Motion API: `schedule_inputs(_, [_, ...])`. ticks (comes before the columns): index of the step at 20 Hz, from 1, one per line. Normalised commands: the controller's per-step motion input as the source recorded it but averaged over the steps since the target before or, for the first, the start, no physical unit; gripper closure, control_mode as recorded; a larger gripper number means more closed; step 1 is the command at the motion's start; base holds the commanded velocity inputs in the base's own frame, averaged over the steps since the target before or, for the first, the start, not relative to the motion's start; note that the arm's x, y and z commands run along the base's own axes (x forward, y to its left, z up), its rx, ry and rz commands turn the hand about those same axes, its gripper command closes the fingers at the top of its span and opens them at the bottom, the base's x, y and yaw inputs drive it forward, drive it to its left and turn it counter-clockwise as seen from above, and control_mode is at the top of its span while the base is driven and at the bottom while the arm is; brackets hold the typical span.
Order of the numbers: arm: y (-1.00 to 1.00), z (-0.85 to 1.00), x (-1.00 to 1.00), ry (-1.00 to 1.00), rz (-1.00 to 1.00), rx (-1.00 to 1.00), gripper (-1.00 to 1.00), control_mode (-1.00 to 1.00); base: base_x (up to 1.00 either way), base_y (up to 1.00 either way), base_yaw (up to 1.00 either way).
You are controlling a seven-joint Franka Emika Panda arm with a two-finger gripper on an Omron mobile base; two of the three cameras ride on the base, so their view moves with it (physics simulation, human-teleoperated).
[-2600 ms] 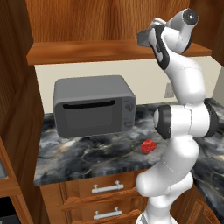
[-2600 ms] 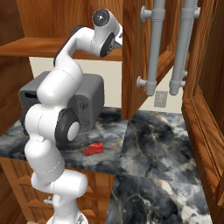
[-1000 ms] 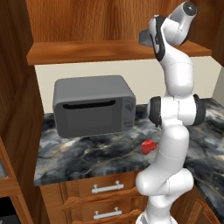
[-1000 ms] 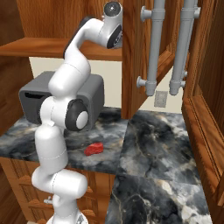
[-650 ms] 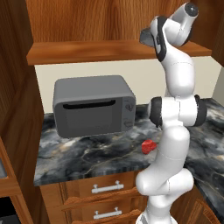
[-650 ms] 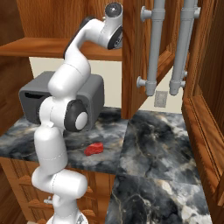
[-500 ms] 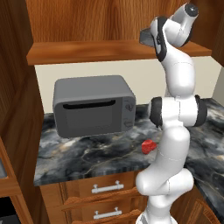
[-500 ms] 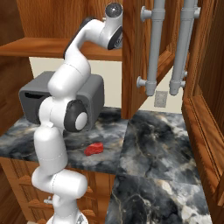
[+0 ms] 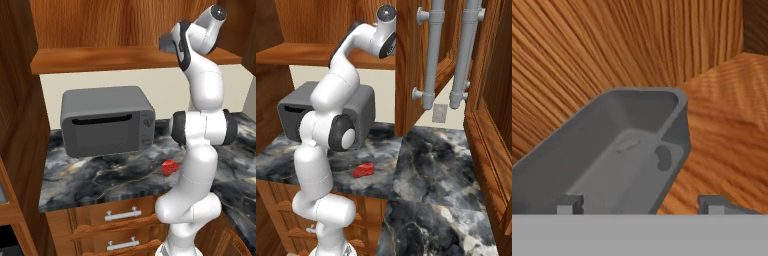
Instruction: Retrieve the tupperware from the cabinet, then place the raw meat into the tupperware to avoid contamination.
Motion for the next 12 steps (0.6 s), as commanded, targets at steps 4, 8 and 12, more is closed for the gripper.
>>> schedule_inputs(4, [0.02, -0.18, 0.00, 0.02, 0.01, -0.01, 1.00, -1.00, 0.00, 0.00, 0.00])
schedule_inputs(8, [0.00, -0.04, 0.00, 0.00, 0.00, 0.00, 1.00, -1.00, 0.00, 0.00, 0.00])
schedule_inputs(12, [0.00, 0.00, 0.01, 0.00, 0.00, 0.00, 1.00, -1.00, 0.00, 0.00, 0.00])
